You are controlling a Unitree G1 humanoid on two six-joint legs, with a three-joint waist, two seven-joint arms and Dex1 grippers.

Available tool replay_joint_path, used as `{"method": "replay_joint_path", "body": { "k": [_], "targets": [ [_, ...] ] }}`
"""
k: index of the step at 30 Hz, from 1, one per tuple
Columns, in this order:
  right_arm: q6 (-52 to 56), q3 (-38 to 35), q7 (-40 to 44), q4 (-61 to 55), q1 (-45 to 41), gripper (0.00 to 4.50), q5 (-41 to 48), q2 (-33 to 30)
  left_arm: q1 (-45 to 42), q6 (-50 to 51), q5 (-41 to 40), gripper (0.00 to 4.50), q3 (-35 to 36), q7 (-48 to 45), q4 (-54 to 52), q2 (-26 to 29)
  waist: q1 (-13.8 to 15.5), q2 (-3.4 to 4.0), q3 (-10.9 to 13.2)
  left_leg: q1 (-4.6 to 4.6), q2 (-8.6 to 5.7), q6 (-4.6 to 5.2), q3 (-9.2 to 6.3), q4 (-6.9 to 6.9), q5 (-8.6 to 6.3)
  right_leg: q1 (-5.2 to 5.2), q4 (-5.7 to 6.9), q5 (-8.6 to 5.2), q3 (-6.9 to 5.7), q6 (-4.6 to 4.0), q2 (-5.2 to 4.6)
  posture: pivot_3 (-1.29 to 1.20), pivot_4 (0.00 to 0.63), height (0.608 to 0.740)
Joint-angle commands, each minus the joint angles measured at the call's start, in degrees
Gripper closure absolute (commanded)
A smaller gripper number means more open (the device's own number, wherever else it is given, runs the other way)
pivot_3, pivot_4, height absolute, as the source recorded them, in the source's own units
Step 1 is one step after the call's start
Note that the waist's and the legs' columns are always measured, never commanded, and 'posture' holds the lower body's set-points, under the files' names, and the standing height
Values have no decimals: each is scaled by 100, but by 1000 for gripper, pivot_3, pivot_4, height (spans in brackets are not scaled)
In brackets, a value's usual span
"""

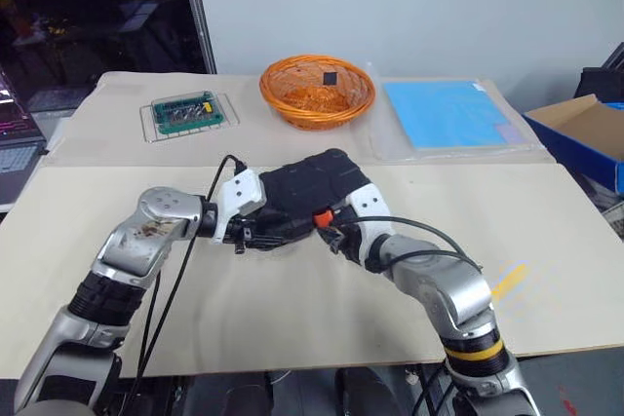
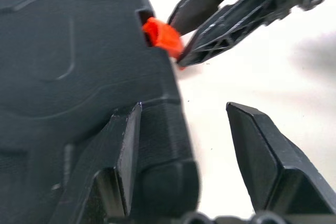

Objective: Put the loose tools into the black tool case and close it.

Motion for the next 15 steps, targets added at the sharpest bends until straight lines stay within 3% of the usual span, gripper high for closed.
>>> {"method": "replay_joint_path", "body": {
  "k": [1, 7, 11, 15],
  "targets": [
    [-36, -210, 170, -398, 4, 1442, 162, -52, 84, 22, 103, 1767, -78, 31, -12, -32, 7, 0, 0, -2, 0, 0, 0, 0, 0, -1, -1, 0, 0, 0, 0, 0, 150, 740],
    [633, -557, 312, -1189, 301, 1442, 454, -335, 112, 50, 124, 1767, -35, 135, 26, -49, 28, -1, -1, -12, -2, 0, -1, -1, -1, -4, -5, 0, 1, -1, -3, 0, 150, 740],
    [1035, -824, 417, -1441, 429, 2465, 819, -236, 77, 68, 186, 1767, -37, 243, 113, -51, 28, 0, -1, -12, -2, 0, -2, -1, -1, -4, -5, 0, -1, -1, -3, 0, 150, 740],
    [873, -876, 348, -961, 249, 3983, 837, 14, 39, -11, 324, 1767, -78, 330, 252, -68, 19, 0, -3, -7, -2, 0, -1, -1, -1, -1, -4, 0, -1, -1, -3, 0, 150, 740]
  ]
}}
